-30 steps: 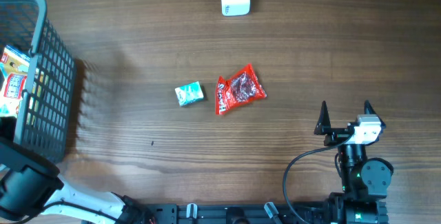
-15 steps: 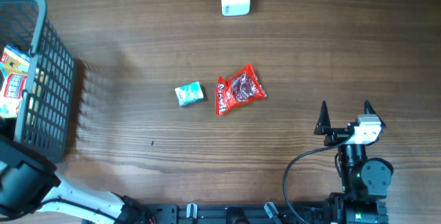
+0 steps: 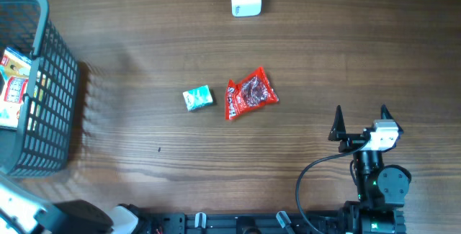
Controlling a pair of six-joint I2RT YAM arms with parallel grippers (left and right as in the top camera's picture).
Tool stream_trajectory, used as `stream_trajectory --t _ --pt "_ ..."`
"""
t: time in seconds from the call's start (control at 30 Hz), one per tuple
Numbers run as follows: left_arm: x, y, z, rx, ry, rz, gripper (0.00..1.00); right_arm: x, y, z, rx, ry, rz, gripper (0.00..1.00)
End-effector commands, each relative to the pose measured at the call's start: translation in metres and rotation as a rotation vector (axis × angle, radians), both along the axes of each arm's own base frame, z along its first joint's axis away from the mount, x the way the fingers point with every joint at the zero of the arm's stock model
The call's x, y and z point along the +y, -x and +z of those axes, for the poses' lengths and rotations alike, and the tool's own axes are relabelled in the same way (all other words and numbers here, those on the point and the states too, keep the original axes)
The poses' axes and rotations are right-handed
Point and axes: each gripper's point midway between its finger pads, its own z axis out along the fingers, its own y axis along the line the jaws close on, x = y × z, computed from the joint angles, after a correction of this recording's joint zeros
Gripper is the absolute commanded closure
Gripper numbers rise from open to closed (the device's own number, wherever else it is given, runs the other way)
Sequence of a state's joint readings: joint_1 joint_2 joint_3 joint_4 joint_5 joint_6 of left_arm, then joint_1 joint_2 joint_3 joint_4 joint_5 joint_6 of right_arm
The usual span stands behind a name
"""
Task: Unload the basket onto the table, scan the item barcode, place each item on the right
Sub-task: 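Grasp the small orange pack in the basket and place it beside the green pack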
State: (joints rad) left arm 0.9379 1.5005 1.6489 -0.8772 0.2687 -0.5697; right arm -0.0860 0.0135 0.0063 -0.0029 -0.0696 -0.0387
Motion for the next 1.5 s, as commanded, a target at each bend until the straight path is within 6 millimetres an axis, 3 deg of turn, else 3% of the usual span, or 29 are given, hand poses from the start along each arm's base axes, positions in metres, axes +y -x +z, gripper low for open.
stream_trajectory --t 0.0,0.07,0.17,0.23,0.27,0.3,0.37,0.43,0.5,0.57,0.63,0.7,0.77,0.83,0.9,0.97,1.0,1.07,1.1,1.17,1.23,1.3,1.4,1.47 --pt "-0.104 -0.039 0.076 -0.298 0.069 -0.3 0.96 -0.001 0.0 0.002 -0.009 -0.012 -0.008 0.0" --pt "-0.171 -0.061 0.075 -0.276 0.112 -0.474 0.96 -0.001 0.0 0.002 -0.009 -0.012 -0.008 0.0" --pt "-0.272 -0.087 0.053 -0.187 0.199 -0.757 0.96 -0.001 0.0 0.002 -0.009 -0.012 -0.008 0.0" --pt "-0.322 -0.098 0.037 -0.13 0.187 -0.917 0.96 -0.001 0.0 0.002 -0.009 -0.012 -0.008 0.0" --pt "-0.355 -0.104 0.014 -0.041 0.169 -0.989 0.96 -0.001 0.0 0.002 -0.009 -0.012 -0.008 0.0" --pt "-0.372 -0.106 -0.008 0.051 0.15 -1.0 0.96 -0.001 0.0 0.002 -0.009 -0.012 -0.008 0.0" --pt "-0.397 -0.106 -0.074 0.324 0.06 -0.994 0.96 -0.001 0.0 0.002 -0.009 -0.012 -0.008 0.0" --pt "-0.43 -0.101 -0.126 0.5 0.069 -1.062 0.96 -0.001 0.0 0.002 -0.009 -0.012 -0.008 0.0" --pt "-0.455 -0.097 -0.169 0.624 0.085 -1.115 0.96 -0.001 0.0 0.002 -0.009 -0.012 -0.008 0.0" --pt "-0.47 -0.092 -0.21 0.738 0.099 -1.143 0.85 -0.001 0.0 0.002 -0.009 -0.012 -0.008 0.0" --pt "-0.477 -0.087 -0.235 0.806 0.107 -1.154 0.51 -0.001 0.0 0.002 -0.009 -0.012 -0.008 0.01" --pt "-0.479 -0.086 -0.243 0.829 0.109 -1.158 0.48 -0.001 0.0 0.002 -0.009 -0.012 -0.008 0.0" --pt "-0.477 -0.089 -0.237 0.81 0.101 -1.165 0.41 -0.001 0.0 0.002 -0.009 -0.012 -0.008 0.0" --pt "-0.469 -0.097 -0.21 0.766 0.076 -1.188 0.37 -0.001 0.0 0.002 -0.009 -0.012 -0.008 0.0" --pt "-0.451 -0.114 -0.154 0.666 0.037 -1.182 0.37 -0.001 0.0 0.002 -0.009 -0.012 -0.008 0.0" --pt "-0.423 -0.131 -0.081 0.515 -0.018 -1.11 0.35 -0.001 0.0 0.002 -0.009 -0.012 -0.008 0.0" --pt "-0.4 -0.136 -0.037 0.422 -0.065 -1.048 0.32 -0.001 0.0 0.002 -0.009 -0.012 -0.008 0.0" --pt "-0.348 -0.133 0.022 0.319 -0.182 -0.888 0.29 -0.001 0.0 0.002 -0.009 -0.012 -0.008 0.0" --pt "-0.304 -0.124 0.052 0.29 -0.277 -0.735 0.28 -0.001 0.0 0.002 -0.009 -0.012 -0.008 0.0" --pt "-0.222 -0.096 0.085 0.3 -0.392 -0.412 0.26 -0.001 0.0 0.002 -0.009 -0.012 -0.008 0.0" --pt "-0.152 -0.065 0.091 0.315 -0.357 -0.172 0.24 -0.001 0.0 0.002 -0.009 -0.012 -0.008 0.0" --pt "-0.111 -0.048 0.08 0.338 -0.285 -0.084 0.17 -0.001 0.0 0.002 -0.009 -0.012 -0.008 0.0" --pt "-0.058 -0.026 0.046 0.391 -0.148 0.013 0.0 -0.001 0.0 0.002 -0.009 -0.012 -0.008 0.0" --pt "-0.019 -0.008 0.011 0.473 -0.068 0.099 0.0 -0.001 0.0 0.002 -0.009 -0.012 -0.008 0.0"
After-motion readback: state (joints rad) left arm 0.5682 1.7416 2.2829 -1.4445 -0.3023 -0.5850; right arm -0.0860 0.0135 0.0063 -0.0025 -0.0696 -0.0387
